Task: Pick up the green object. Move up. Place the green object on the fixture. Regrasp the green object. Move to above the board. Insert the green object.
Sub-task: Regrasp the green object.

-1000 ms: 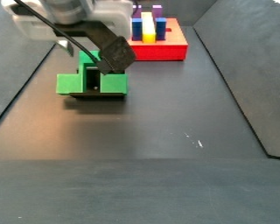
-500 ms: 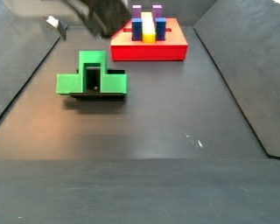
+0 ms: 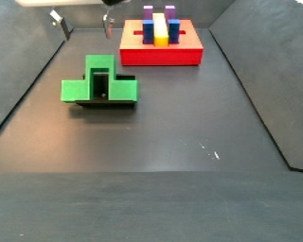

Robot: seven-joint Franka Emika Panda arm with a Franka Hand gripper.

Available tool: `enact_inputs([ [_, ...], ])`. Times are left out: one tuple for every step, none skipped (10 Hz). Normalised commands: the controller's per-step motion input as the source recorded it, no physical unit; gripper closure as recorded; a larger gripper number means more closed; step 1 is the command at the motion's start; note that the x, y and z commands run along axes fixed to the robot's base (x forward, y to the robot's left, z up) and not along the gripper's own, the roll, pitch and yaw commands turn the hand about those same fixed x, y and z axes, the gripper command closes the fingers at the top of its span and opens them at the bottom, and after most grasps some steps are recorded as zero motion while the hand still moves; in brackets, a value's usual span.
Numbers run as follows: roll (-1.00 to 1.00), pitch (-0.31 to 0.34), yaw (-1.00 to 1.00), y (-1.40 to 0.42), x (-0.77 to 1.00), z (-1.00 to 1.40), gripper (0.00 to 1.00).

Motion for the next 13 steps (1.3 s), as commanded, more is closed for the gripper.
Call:
enact_inputs([
  [1.00,-0.343,-0.08,-0.32,0.17,0.09,0.00],
  [1.00,-0.283,-0.09,-0.34,0.13,0.07,0.00],
  [1.00,-0.149,-0.09,-0.32,0.00,0.02,0.00],
  [1.00,0.000,-0.08,-0.31,0.00,0.01,0.00],
  [1.00,0.000,-0.08,-0.30,-0.03,0.01,0.00],
  [1.00,0.000,-0.09,-0.30,-0.06,0.02,0.00],
  [1.00,0.000,-0.09,-0.29,-0.08,0.03,0.00],
  [1.00,0.043,-0.05,-0.25,-0.05,0.05,0.00],
  [1.00,0.080,-0.03,-0.21,-0.01,0.05,0.00],
  [1.00,0.149,0.00,-0.09,0.00,0.05,0.00],
  [1.00,0.343,0.12,0.06,0.33,0.00,0.00],
  [0.80,0.469,0.46,0.15,0.52,0.00,0.00],
  [0.67,0.397,0.49,0.12,0.59,0.00,0.00],
])
